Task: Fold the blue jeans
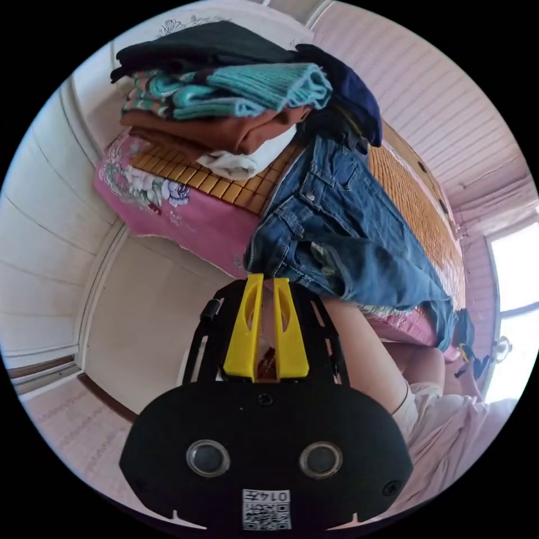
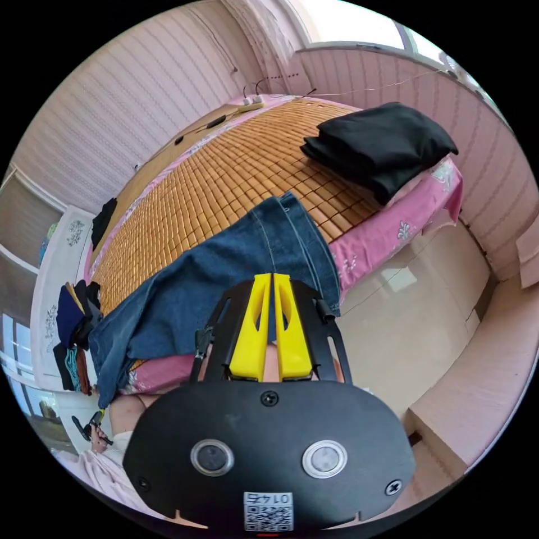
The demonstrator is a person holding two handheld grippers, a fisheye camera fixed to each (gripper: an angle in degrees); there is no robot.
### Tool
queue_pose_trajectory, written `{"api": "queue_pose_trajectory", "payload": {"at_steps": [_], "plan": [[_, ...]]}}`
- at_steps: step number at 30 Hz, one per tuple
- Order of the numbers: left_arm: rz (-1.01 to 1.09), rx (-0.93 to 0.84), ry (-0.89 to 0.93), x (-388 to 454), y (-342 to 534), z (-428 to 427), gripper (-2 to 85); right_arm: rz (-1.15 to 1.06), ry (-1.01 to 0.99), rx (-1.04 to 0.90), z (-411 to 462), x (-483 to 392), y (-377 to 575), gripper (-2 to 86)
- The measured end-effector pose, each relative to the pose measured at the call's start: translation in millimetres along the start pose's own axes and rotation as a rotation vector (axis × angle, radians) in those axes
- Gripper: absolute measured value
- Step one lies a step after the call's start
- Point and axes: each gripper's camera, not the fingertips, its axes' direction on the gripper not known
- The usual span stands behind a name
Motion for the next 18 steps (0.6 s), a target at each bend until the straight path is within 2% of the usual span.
{"api": "queue_pose_trajectory", "payload": {"at_steps": [6, 9, 13, 16, 18], "plan": [[0.137, 0.131, -0.073, 37.1, -11.2, -49.0, 4.7, -0.066, -0.099, -0.050, 10.1, -18.3, -37.9, 8.0], [0.297, 0.190, -0.064, 74.2, -15.1, -68.9, 5.1, -0.081, -0.126, -0.082, 25.1, -35.8, -65.8, 11.3], [0.523, 0.079, -0.029, 152.2, -20.3, -39.1, 8.2, -0.057, -0.131, -0.134, 55.6, -62.0, -106.8, 14.4], [0.654, -0.039, 0.027, 208.3, -24.7, 3.0, 9.5, 0.049, -0.028, -0.198, 83.2, -62.7, -129.3, 13.6], [0.709, -0.070, 0.009, 236.1, -30.6, 26.8, 9.6, 0.096, 0.053, -0.174, 85.4, -60.8, -136.7, 10.6]]}}
